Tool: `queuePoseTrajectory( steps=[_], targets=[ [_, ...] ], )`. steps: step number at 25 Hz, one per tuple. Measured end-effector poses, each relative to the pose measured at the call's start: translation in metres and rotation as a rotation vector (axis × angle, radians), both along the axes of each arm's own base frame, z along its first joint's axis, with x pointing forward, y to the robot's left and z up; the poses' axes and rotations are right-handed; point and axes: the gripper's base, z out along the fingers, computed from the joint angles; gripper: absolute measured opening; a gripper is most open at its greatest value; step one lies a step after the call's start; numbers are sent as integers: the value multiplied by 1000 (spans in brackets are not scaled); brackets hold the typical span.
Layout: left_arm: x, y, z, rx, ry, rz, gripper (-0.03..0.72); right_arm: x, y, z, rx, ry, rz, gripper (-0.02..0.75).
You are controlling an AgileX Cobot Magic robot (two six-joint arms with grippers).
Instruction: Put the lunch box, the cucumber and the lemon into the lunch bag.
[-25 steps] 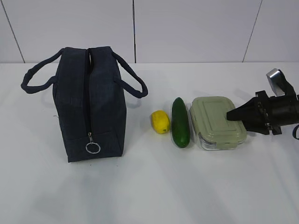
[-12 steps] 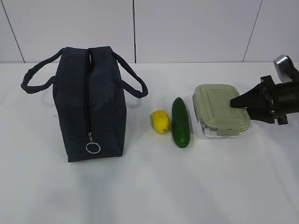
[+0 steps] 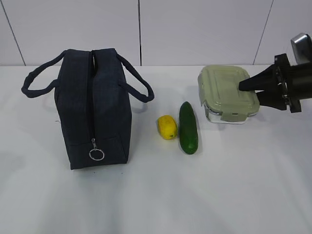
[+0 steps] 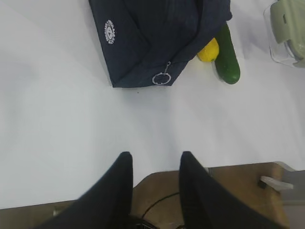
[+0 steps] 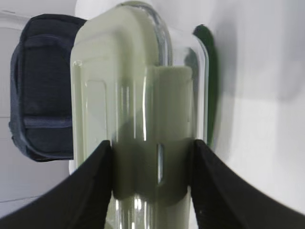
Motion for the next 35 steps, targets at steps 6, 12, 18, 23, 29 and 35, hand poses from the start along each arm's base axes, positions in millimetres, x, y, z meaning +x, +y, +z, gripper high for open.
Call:
queuePoseTrajectory(
  steps=[6, 12, 18, 23, 29, 35],
  targets=[
    [61, -1, 1, 55, 101, -37, 241, -3, 25, 23, 27, -49, 39, 376],
    [124, -3, 9, 69, 121, -67, 249, 1, 44, 37, 129, -88, 13, 376],
    [180, -10, 12, 27, 136, -114, 289, 0, 64, 38, 137, -86, 63, 376],
    [214, -15, 10, -14, 146, -129, 306, -1, 77, 39, 148, -86, 89, 375],
    [242, -21, -5, -60, 193, -163, 309, 0, 77, 40, 167, -89, 76, 375],
    [255, -39, -13, -42, 185, -215, 313, 1, 77, 41, 168, -90, 75, 375]
  ],
)
